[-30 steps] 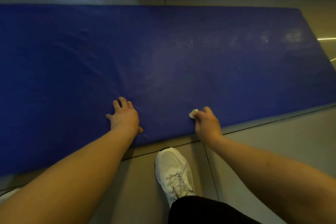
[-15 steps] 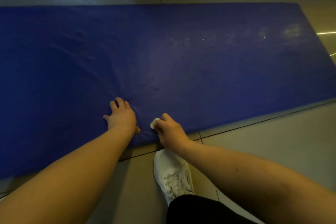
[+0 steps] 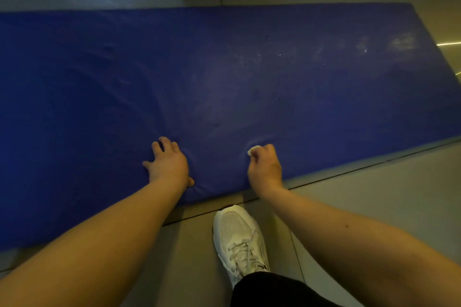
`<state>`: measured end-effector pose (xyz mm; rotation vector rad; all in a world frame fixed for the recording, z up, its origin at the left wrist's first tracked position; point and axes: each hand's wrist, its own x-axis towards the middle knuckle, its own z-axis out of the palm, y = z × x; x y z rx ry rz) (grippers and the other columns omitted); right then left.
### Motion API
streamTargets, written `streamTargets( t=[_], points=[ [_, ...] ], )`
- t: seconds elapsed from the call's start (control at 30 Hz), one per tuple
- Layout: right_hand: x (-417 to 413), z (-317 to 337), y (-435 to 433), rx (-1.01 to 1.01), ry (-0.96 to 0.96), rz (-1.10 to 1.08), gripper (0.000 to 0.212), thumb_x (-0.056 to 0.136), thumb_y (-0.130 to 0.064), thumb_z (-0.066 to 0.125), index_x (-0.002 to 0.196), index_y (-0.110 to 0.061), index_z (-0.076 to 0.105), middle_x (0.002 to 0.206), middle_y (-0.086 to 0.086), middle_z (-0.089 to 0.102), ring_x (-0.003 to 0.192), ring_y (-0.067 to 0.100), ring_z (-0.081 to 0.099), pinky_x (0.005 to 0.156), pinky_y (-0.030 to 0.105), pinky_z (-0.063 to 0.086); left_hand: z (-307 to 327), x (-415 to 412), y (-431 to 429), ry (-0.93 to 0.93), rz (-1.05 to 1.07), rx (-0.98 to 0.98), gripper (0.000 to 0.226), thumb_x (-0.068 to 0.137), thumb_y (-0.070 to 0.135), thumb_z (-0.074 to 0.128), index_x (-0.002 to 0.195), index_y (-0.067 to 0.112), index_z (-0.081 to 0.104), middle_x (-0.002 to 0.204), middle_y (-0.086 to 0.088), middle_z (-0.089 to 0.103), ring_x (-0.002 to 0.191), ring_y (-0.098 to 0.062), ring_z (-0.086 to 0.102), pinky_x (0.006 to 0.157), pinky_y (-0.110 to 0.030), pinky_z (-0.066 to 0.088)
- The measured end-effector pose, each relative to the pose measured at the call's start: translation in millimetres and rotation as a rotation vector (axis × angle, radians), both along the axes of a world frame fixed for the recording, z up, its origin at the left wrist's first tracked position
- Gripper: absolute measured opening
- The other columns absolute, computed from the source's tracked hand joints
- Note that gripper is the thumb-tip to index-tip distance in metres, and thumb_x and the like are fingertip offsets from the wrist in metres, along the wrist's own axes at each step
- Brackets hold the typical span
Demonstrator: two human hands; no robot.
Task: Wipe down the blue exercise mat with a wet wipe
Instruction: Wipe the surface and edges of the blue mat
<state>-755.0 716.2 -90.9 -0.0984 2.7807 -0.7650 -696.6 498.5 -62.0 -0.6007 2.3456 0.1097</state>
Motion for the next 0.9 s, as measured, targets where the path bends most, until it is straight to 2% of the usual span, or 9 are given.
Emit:
streamTargets(
  t=[0.17, 0.27, 0.37, 0.47, 0.57, 0.67, 0.73, 0.8, 0.9],
  points=[
    [34.3, -12.6, -64.3, -0.149, 0.02, 0.54, 0.008, 0.092, -0.007, 0.065, 0.099, -0.01, 0.068, 0.097, 0.009, 0.055, 0.081, 0.028, 0.056, 0.07, 0.034, 0.048, 2.7, -5.3, 3.9, -0.067, 0.018, 0.01, 0.12, 0.083, 0.051, 0.076, 0.157, 0.001, -0.005, 0.163, -0.019, -0.015, 0.151, -0.042, -0.003, 0.116, -0.059, 0.028],
    [17.0, -10.7, -63.2, -0.095, 0.067, 0.608, 0.007, 0.097, -0.017, 0.063, 0.096, -0.013, 0.069, 0.091, 0.008, 0.054, 0.076, 0.028, 0.053, 0.061, 0.034, 0.041, 6.8, -16.8, 11.7, -0.093, 0.007, -0.015, 0.1, 0.091, 0.037, 0.07, 0.157, -0.001, 0.005, 0.163, -0.017, -0.023, 0.151, -0.043, -0.009, 0.121, -0.06, 0.014],
    [-20.2, -8.2, -35.9, 0.017, 0.203, 0.437, 0.007, 0.094, -0.018, 0.065, 0.093, -0.016, 0.071, 0.089, 0.007, 0.06, 0.077, 0.032, 0.058, 0.062, 0.031, 0.035, 7.9, -29.3, 18.3, -0.042, 0.043, 0.012, 0.092, 0.093, 0.038, 0.066, 0.156, -0.002, 0.012, 0.163, -0.018, -0.02, 0.152, -0.039, -0.007, 0.123, -0.056, 0.005],
    [-51.9, 0.1, -18.1, 0.082, 0.106, 0.239, 0.014, 0.098, -0.022, 0.061, 0.098, -0.017, 0.074, 0.094, 0.005, 0.064, 0.086, 0.028, 0.058, 0.069, 0.032, 0.04, 11.0, -40.5, 24.5, 0.118, 0.02, 0.051, 0.085, 0.093, 0.043, 0.062, 0.157, 0.009, 0.015, 0.165, -0.016, -0.01, 0.152, -0.036, 0.002, 0.123, -0.051, 0.006],
    [-67.9, 16.6, -23.7, -0.206, -0.186, -0.035, 0.021, 0.099, -0.034, 0.063, 0.089, -0.017, 0.071, 0.087, 0.001, 0.069, 0.082, 0.015, 0.062, 0.064, 0.025, 0.048, 12.8, -56.9, 31.0, 0.402, 0.039, 0.248, 0.062, 0.098, 0.045, 0.055, 0.151, 0.017, 0.038, 0.16, -0.01, 0.027, 0.142, -0.032, 0.03, 0.116, -0.045, 0.028],
    [-75.4, 27.1, -30.9, -0.543, -0.473, -0.279, 0.012, 0.098, -0.011, 0.059, 0.088, -0.015, 0.067, 0.085, 0.003, 0.069, 0.08, 0.018, 0.064, 0.06, 0.025, 0.048, 17.3, -72.2, 38.0, 0.478, 0.34, 0.67, 0.049, 0.099, 0.039, 0.057, 0.142, 0.017, 0.053, 0.14, -0.004, 0.056, 0.127, -0.026, 0.053, 0.107, -0.044, 0.045],
    [-74.9, 30.9, -33.4, -0.693, -0.629, -0.284, 0.016, 0.099, -0.004, 0.054, 0.094, -0.012, 0.066, 0.09, 0.009, 0.072, 0.081, 0.023, 0.066, 0.062, 0.029, 0.051, 22.4, -76.5, 41.3, 0.473, 0.511, 0.895, 0.026, 0.099, 0.037, 0.059, 0.119, 0.023, 0.069, 0.118, -0.001, 0.07, 0.111, -0.025, 0.065, 0.095, -0.043, 0.054],
    [-73.0, 34.4, -35.7, -0.756, -0.701, -0.267, 0.014, 0.101, -0.004, 0.052, 0.1, -0.01, 0.065, 0.091, 0.011, 0.071, 0.08, 0.023, 0.068, 0.064, 0.032, 0.056, 26.9, -76.8, 41.9, 0.472, 0.6, 1.0, 0.015, 0.098, 0.034, 0.062, 0.101, 0.026, 0.074, 0.099, 0.002, 0.074, 0.096, -0.019, 0.069, 0.084, -0.037, 0.058],
    [-69.9, 37.4, -39.5, -0.663, -0.697, -0.252, 0.013, 0.101, -0.006, 0.053, 0.101, -0.009, 0.066, 0.089, 0.01, 0.07, 0.079, 0.023, 0.068, 0.068, 0.034, 0.06, 23.4, -74.6, 39.2, 0.509, 0.628, 0.94, 0.014, 0.095, 0.026, 0.066, 0.101, 0.016, 0.075, 0.091, 0.0, 0.074, 0.089, -0.018, 0.071, 0.082, -0.037, 0.06]
  ],
)
